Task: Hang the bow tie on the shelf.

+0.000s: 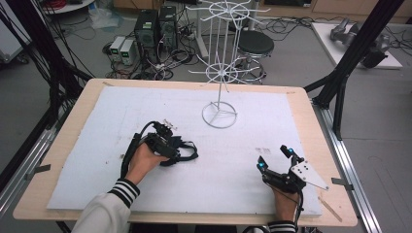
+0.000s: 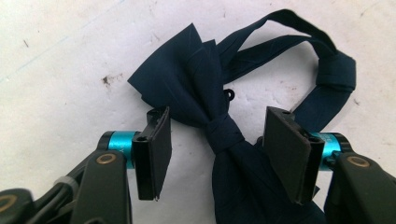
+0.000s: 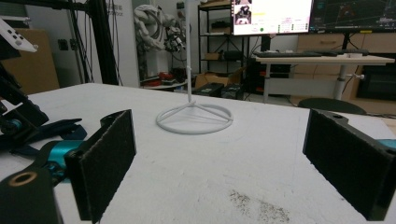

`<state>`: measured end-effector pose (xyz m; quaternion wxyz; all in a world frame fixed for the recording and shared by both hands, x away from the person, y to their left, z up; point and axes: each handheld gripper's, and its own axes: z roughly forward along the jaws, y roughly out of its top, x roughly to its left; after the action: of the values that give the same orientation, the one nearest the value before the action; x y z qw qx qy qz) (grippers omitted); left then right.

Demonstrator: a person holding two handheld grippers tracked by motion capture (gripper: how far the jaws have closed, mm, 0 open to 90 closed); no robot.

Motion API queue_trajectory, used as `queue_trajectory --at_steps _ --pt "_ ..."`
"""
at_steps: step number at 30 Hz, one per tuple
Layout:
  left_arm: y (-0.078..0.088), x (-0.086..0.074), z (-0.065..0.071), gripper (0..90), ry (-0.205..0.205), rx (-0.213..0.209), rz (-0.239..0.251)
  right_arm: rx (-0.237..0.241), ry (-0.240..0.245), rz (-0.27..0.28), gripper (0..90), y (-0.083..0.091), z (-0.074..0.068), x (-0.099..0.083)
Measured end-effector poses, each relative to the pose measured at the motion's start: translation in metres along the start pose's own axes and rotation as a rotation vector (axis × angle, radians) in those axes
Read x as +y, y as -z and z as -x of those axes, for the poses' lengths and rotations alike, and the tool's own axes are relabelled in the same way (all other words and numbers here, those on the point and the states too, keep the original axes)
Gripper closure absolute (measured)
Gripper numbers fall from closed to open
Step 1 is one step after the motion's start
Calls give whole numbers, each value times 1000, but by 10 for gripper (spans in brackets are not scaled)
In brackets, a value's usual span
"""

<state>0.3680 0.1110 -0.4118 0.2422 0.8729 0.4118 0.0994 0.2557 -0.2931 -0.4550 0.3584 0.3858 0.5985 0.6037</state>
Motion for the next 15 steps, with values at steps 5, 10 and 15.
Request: queue_trajectory --at_steps 5,10,15 --pt "-2 1 2 465 1 2 -11 -2 -4 1 86 0 0 0" --pt "-3 4 3 522 -5 6 -21 -1 -5 1 86 0 0 0" --pt "-3 6 5 566 -19 19 -32 -2 -7 -1 86 0 0 0"
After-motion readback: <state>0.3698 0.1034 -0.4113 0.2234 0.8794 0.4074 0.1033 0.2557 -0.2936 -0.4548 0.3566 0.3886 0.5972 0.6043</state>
